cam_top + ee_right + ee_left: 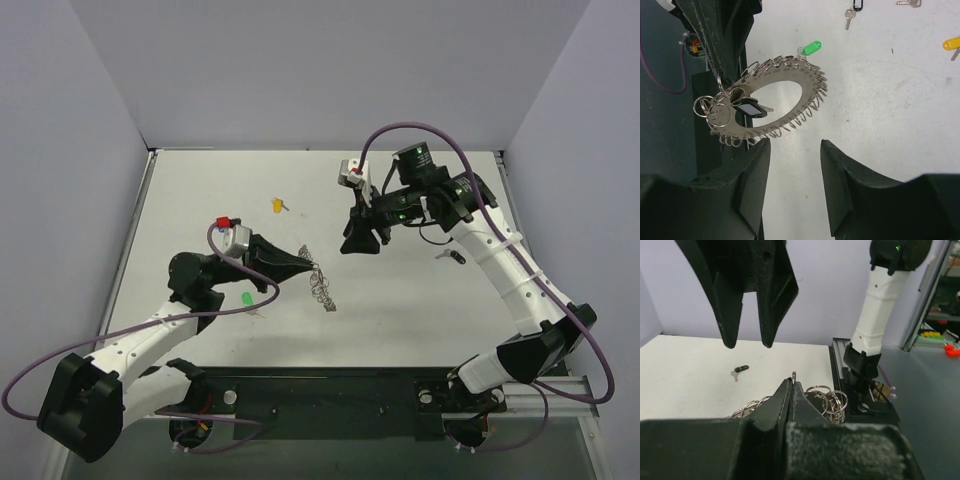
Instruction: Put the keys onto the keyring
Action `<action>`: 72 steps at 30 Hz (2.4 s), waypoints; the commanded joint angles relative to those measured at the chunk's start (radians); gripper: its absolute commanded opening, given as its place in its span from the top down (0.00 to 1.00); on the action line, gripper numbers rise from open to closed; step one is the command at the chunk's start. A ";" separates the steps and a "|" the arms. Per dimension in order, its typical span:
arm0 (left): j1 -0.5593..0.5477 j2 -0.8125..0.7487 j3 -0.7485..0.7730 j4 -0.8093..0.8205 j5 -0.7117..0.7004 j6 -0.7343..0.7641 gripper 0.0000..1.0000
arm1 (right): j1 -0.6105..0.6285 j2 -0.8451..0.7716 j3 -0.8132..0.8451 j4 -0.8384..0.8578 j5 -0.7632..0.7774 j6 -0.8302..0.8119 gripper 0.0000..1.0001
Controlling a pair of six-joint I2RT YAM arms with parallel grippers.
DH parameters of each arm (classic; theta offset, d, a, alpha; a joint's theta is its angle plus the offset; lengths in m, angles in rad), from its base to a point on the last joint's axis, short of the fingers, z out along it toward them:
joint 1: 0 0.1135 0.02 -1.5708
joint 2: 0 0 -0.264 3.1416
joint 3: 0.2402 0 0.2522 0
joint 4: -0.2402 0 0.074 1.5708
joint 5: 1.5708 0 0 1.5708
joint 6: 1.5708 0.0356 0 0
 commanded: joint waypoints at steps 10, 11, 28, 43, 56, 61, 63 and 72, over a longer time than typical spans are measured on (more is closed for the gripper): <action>0.002 0.028 0.105 -0.073 0.187 0.083 1.00 | -0.036 -0.095 -0.075 -0.096 -0.059 -0.088 0.60; 0.000 0.037 0.103 -0.074 0.175 0.072 1.00 | -0.037 -0.102 -0.076 -0.096 -0.052 -0.086 0.60; -0.099 0.549 0.473 -0.386 -0.554 -0.253 1.00 | -0.325 -0.286 -0.292 0.039 0.223 0.142 0.53; -0.173 1.260 1.114 -0.116 -0.523 -0.582 1.00 | -0.599 -0.381 -0.417 0.050 0.165 0.199 0.53; -0.101 1.150 0.789 -0.249 -0.489 -0.496 1.00 | -0.629 -0.421 -0.565 0.058 0.111 0.204 0.53; -0.099 1.141 0.806 -0.407 -0.442 -0.416 0.79 | -0.628 -0.435 -0.616 0.075 0.123 0.204 0.53; -0.101 1.108 0.826 -0.584 -0.474 -0.338 0.60 | -0.629 -0.447 -0.628 0.075 0.138 0.205 0.52; -0.118 0.684 0.745 -1.031 -0.806 0.081 0.23 | -0.629 -0.474 -0.601 0.010 0.318 0.147 0.49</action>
